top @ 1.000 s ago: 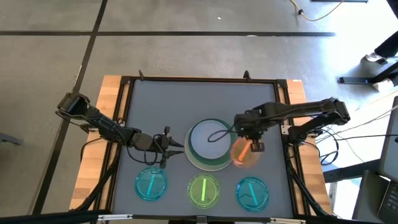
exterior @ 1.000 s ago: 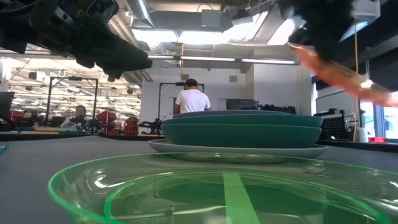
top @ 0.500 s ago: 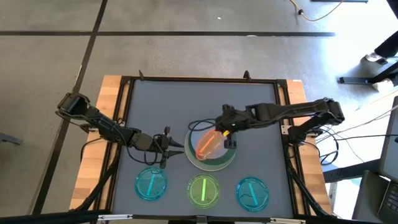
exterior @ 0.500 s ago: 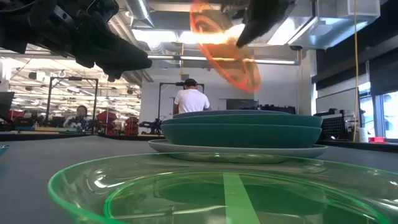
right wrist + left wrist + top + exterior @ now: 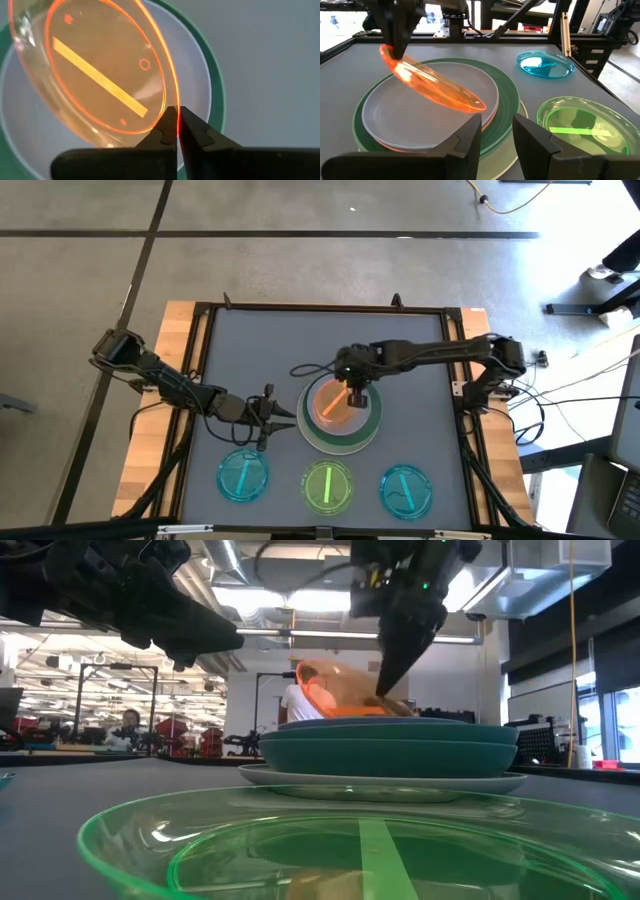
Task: Stack plastic plates
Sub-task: Stack the light orange plate on the gray plate, then stack the left blue plate on the orange plate
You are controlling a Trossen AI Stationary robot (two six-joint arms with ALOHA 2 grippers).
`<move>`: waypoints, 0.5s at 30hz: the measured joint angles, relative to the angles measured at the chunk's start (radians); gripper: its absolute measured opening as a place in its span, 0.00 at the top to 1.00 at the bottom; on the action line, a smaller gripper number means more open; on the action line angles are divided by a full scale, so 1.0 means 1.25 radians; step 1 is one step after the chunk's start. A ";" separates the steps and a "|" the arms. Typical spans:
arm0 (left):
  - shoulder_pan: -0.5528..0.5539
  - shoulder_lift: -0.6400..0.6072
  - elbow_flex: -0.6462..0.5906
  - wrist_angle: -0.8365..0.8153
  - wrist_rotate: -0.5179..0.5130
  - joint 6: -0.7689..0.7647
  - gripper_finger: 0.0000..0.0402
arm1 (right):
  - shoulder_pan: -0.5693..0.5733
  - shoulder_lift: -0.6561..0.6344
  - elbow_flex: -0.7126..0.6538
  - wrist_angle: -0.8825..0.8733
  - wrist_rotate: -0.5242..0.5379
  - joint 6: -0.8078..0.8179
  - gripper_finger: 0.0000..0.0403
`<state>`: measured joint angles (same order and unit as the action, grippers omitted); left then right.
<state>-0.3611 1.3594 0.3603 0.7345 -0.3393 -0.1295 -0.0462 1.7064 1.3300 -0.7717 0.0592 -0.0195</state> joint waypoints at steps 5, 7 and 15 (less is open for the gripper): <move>0.000 0.000 0.000 0.000 0.000 0.000 0.74 | -0.001 0.023 0.000 -0.018 0.001 0.016 0.89; 0.000 0.000 0.000 0.000 0.000 -0.005 0.74 | 0.000 0.027 0.000 -0.019 0.000 0.016 0.81; 0.002 0.000 0.000 -0.061 0.034 -0.020 0.74 | 0.024 0.008 -0.016 -0.018 -0.085 0.037 0.58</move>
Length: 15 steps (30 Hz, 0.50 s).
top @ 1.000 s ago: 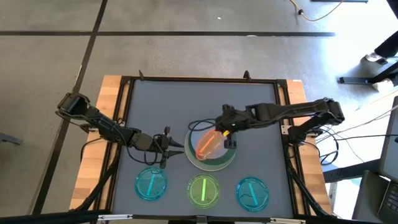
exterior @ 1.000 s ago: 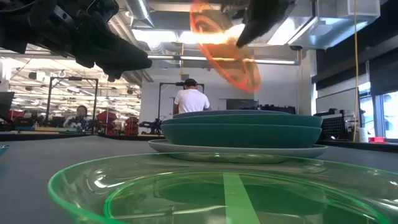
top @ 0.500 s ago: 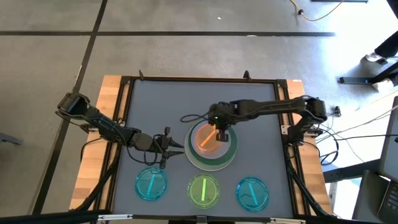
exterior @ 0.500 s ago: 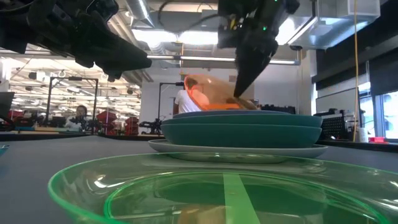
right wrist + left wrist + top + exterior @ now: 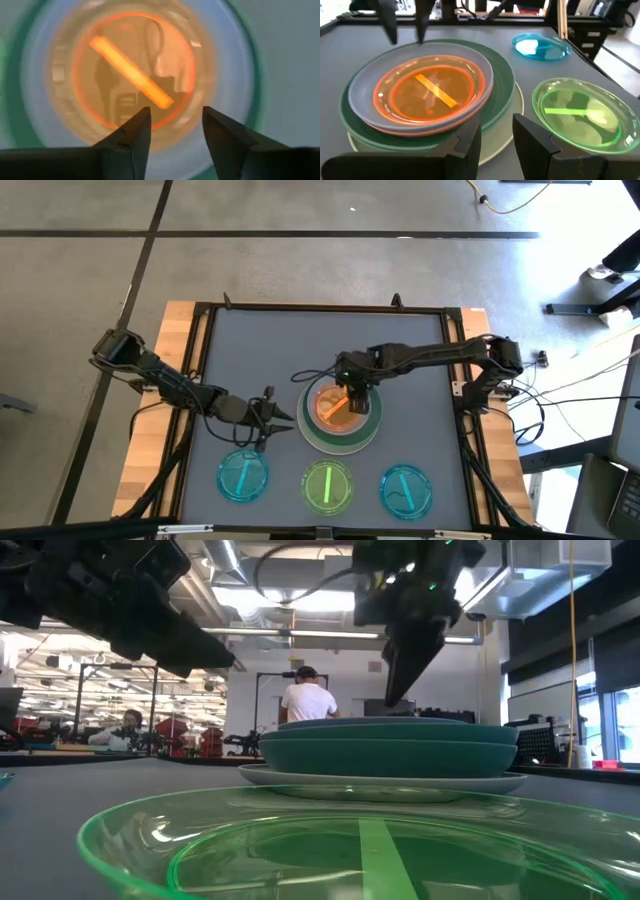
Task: Stack plastic plates
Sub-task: Stack the left blue plate on the orange plate
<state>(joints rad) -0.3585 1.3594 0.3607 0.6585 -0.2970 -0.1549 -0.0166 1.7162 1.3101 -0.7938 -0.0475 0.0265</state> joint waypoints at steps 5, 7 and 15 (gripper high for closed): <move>0.024 -0.007 0.015 -0.063 0.075 -0.008 0.74 | 0.093 -0.051 -0.058 0.085 0.009 -0.004 0.53; 0.036 -0.030 0.051 -0.172 0.141 -0.042 0.74 | 0.136 -0.080 -0.086 0.123 0.052 -0.003 0.53; 0.059 -0.051 0.237 -0.739 0.316 -0.263 0.63 | 0.273 -0.157 -0.236 0.400 0.205 0.011 0.54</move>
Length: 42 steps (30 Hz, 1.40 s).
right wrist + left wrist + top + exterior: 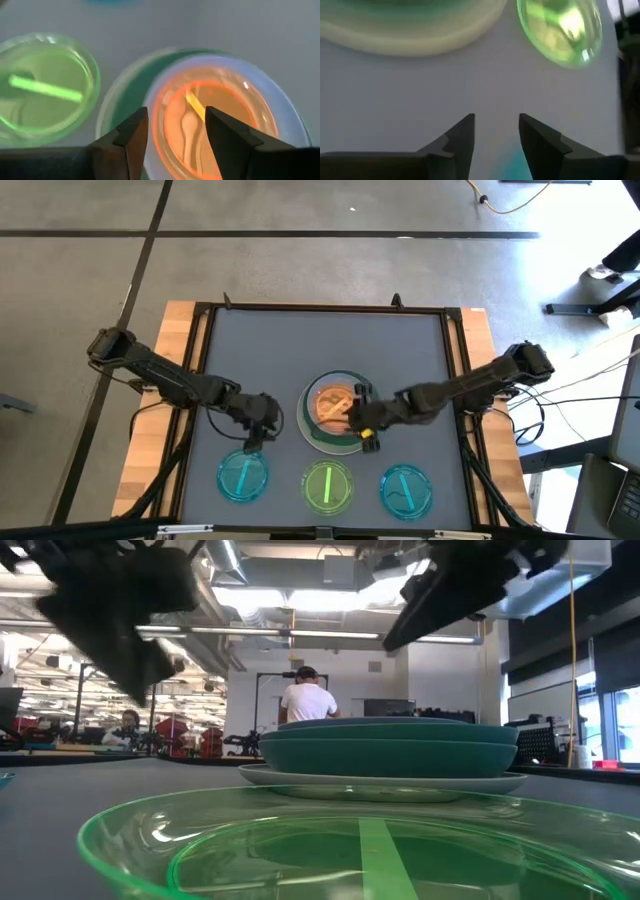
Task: Stack plastic plates
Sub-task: Stack the left blue plate on the orange plate
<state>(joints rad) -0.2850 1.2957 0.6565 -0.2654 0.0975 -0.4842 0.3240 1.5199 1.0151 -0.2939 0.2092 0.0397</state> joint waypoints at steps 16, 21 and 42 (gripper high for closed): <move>-0.195 0.000 -0.060 -0.206 -0.009 -0.311 0.63 | 0.142 -0.001 -0.108 0.200 0.107 0.046 0.54; -0.231 -0.001 -0.111 -0.155 -0.049 -0.342 0.63 | 0.170 -0.001 -0.108 0.205 0.154 0.080 0.54; -0.299 0.037 -0.141 0.005 -0.107 -0.293 0.87 | 0.175 -0.001 -0.108 0.265 0.218 0.009 0.54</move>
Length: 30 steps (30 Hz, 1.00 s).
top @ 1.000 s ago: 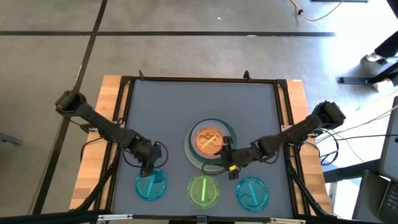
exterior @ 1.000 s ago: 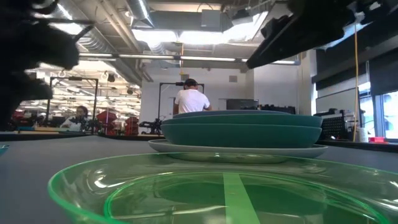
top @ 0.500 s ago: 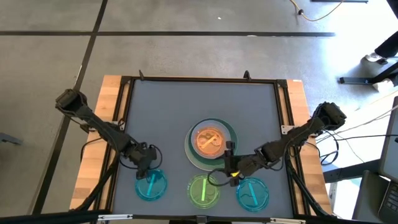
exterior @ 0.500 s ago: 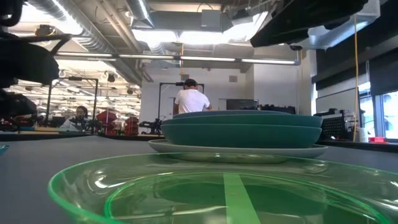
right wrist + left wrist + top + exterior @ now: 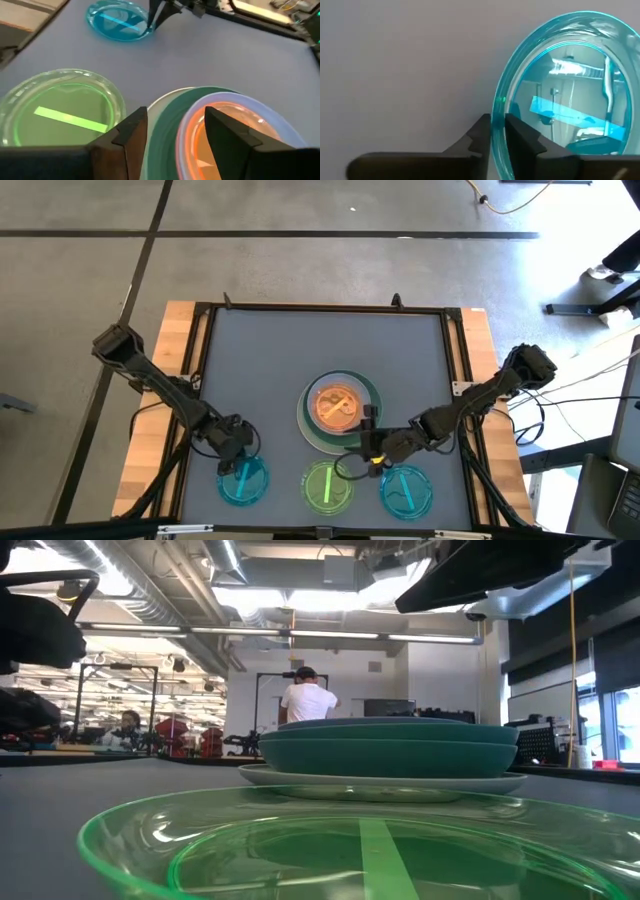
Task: Stack plastic plates
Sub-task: Stack the left blue plate on the orange plate
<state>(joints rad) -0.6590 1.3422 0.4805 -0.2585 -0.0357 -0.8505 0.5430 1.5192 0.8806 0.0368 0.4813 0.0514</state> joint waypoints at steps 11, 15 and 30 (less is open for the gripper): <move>0.032 0.005 0.063 0.005 -0.056 0.019 0.99 | 0.005 -0.052 0.033 -0.033 0.115 -0.069 0.54; 0.059 0.005 0.136 0.006 -0.134 0.075 0.99 | 0.005 -0.079 0.032 -0.034 0.147 -0.072 0.54; 0.233 0.004 0.261 0.178 -0.463 0.415 0.98 | 0.005 -0.088 0.032 -0.066 0.160 -0.024 0.54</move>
<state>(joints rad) -0.3674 1.3472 0.8062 -0.0362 -0.6140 -0.3311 0.5495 1.4090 0.9211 -0.0458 0.6815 0.0219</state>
